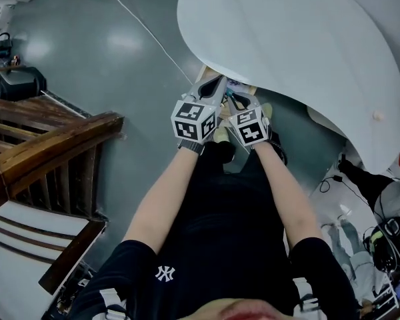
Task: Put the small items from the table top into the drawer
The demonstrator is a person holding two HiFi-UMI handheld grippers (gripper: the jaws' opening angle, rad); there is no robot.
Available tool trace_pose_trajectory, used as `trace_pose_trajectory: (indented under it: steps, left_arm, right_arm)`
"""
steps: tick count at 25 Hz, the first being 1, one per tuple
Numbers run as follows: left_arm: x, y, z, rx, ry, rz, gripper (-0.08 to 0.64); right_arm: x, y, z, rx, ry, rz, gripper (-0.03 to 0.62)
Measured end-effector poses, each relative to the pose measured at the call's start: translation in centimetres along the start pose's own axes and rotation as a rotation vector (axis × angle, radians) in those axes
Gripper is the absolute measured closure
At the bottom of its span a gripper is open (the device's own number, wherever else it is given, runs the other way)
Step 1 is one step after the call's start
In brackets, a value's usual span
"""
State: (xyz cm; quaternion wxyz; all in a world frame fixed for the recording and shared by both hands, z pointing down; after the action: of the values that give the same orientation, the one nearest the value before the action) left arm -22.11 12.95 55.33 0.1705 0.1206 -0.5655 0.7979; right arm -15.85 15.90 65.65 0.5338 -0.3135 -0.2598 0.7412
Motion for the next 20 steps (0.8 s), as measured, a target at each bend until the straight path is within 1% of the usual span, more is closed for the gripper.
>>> trace_pose_trajectory:
  steps: [7, 12, 16, 20]
  left_arm:
    - [-4.8, 2.1, 2.2, -0.001, -0.083, 0.041, 0.56]
    - [-7.8, 2.4, 3.0, -0.005, -0.129, 0.06, 0.56]
    - [-11.0, 4.0, 3.5, 0.0, -0.165, 0.071, 0.56]
    - [-14.3, 5.0, 4.7, -0.002, -0.225, 0.099, 0.56]
  right_arm:
    - [-3.4, 2.9, -6.0, -0.123, -0.088, 0.057, 0.564]
    - [-5.3, 4.3, -9.4, -0.198, -0.147, 0.071, 0.565]
    - [-7.0, 6.1, -13.0, -0.238, -0.184, 0.086, 0.566]
    - [-9.8, 7.7, -16.4, -0.308, -0.259, 0.099, 0.566]
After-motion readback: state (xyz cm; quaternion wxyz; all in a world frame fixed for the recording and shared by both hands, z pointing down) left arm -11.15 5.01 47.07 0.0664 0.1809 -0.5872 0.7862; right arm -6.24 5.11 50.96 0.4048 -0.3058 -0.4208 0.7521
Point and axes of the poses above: the fingertips, and each gripper's own axes: z forward along the fingers, x to its left, y out of its top, the point moved 1 cm from there along -z, backward along the fingers, and after that the axes turned 9 degrees about -x, right-handed, at the moved point
